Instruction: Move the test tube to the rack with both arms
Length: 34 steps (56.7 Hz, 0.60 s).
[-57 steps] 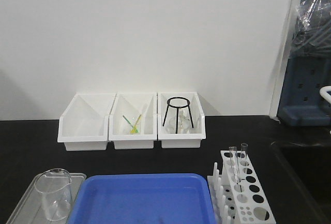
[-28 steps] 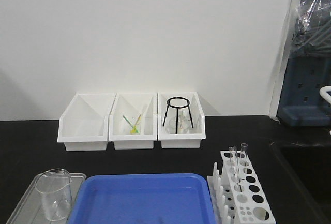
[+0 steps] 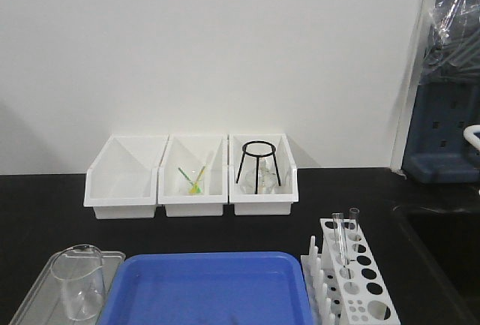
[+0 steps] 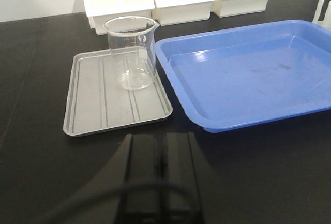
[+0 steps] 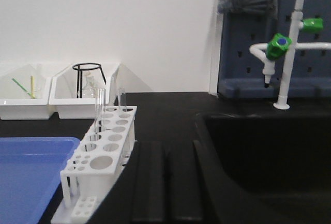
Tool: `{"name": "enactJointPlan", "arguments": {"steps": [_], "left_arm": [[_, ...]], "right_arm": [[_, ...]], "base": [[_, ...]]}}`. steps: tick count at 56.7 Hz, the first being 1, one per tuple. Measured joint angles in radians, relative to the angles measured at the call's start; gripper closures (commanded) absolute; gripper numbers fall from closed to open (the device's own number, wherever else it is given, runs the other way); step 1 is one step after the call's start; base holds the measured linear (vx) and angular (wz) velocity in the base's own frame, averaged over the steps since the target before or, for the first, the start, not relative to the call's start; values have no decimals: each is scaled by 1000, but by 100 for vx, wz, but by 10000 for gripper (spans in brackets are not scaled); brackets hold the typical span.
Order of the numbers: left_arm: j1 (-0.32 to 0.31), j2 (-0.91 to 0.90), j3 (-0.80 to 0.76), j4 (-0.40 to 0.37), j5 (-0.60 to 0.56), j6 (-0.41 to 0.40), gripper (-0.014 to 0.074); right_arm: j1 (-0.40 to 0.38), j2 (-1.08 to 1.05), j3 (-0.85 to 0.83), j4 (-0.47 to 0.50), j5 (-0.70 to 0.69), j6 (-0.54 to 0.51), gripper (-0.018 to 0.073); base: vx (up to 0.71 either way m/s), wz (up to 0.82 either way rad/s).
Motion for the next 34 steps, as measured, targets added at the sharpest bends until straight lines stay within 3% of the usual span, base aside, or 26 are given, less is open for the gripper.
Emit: {"name": "enactJointPlan", "arguments": {"steps": [15, 34], "left_arm": [[0, 0, 0, 0, 5, 0, 437], [0, 0, 0, 0, 5, 0, 437]], "right_arm": [[-28, 0, 163, 65, -112, 1, 570], [-32, 0, 165, 39, -4, -52, 570]], "base": [[0, 0], [0, 0]]}}
